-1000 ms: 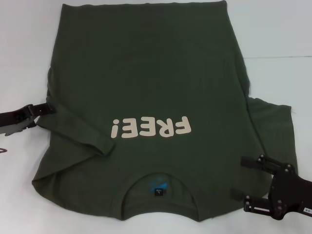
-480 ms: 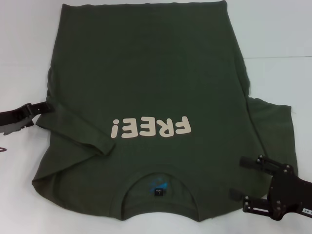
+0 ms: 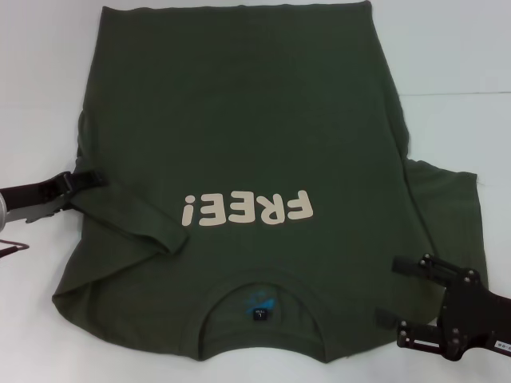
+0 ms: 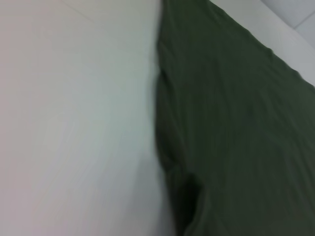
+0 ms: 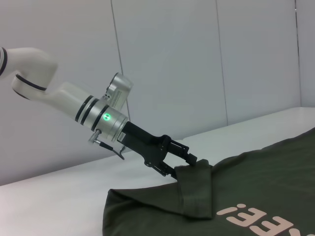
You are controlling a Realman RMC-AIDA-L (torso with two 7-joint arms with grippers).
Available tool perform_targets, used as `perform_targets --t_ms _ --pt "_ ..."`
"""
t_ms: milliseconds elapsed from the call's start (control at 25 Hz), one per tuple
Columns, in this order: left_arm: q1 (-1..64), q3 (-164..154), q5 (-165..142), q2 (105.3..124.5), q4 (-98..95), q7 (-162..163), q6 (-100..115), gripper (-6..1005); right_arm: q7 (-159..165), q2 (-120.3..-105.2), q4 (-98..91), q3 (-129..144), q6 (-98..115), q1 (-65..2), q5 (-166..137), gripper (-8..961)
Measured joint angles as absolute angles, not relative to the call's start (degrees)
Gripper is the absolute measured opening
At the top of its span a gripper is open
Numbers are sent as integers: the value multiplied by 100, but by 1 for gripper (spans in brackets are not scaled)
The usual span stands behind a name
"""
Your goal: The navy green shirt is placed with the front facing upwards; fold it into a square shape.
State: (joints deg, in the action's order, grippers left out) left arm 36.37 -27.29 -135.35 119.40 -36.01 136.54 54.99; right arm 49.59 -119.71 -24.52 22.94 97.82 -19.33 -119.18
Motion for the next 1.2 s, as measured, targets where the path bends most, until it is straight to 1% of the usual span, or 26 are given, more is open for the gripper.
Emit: perform_targets --t_ms 440,680,1200 --pt "3764 -2718 -13104 11928 -3427 13627 5926 856 4957 -11971 -2452 2294 9782 -1928 -11918 884" --pt "3863 -2715 -13112 11932 -3316 13484 5774 856 4958 -11970 -2452 2294 9797 -1930 -11918 883" --pt "3820 -2723 -13163 11936 -3367 13281 5393 853 4965 -11970 -2452 2292 9800 -1954 -11918 883"
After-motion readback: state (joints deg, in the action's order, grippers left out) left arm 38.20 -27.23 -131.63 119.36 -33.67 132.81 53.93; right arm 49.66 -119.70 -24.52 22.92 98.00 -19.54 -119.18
